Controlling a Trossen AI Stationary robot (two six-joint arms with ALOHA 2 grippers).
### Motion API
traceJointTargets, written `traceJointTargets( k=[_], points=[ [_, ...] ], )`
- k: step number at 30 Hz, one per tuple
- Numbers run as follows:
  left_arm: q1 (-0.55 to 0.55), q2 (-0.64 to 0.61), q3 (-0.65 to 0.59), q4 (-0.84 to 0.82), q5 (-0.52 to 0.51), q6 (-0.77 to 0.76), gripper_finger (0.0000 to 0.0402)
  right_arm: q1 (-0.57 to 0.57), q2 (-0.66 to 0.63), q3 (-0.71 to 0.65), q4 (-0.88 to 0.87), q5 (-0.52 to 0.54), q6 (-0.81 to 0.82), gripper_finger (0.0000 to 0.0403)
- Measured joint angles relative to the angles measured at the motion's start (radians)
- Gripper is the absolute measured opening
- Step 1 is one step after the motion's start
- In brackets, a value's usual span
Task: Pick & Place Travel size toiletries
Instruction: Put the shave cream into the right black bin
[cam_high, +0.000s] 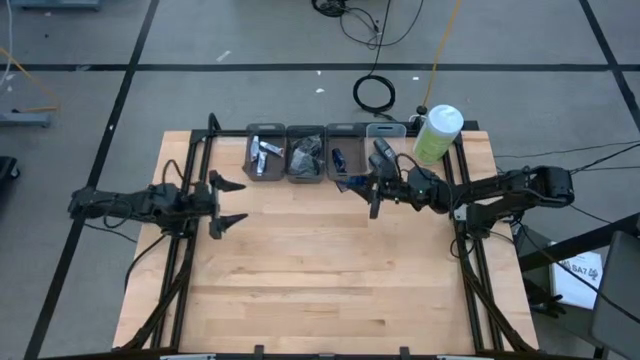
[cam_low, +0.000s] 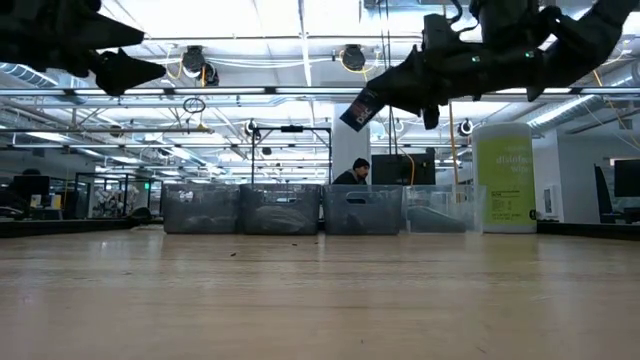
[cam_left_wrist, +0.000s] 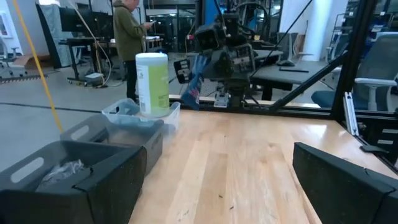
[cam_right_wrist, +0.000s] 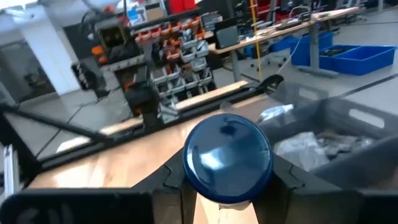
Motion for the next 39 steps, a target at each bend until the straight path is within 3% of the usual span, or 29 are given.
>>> traceJointTargets(
  k=[5,12,22,28,39],
  points=[
    [0.0,-0.116,0.0,-0.092,0.02,0.019,0.0395,-0.037,0.013,0.102,-0.107,-0.03,-0.045,0.0103],
    [0.0,-0.169,-0.017,-0.125,0.022,0.05,0.0395,-0.147,0.047,0.225,-0.269,0.031,-0.138,0.0103],
    [0.0,-0.169,-0.08,-0.083,0.034,0.016,0.0395,-0.315,0.253,0.287,-0.27,0.026,-0.117,0.0103],
    [0.0,-0.168,-0.143,-0.068,0.012,-0.024,0.0395,-0.359,0.384,0.286,-0.24,0.026,-0.084,0.0107],
    [0.0,-0.167,-0.151,-0.051,-0.008,-0.035,0.0395,-0.364,0.419,0.287,-0.147,0.027,-0.11,0.0165]
  ],
)
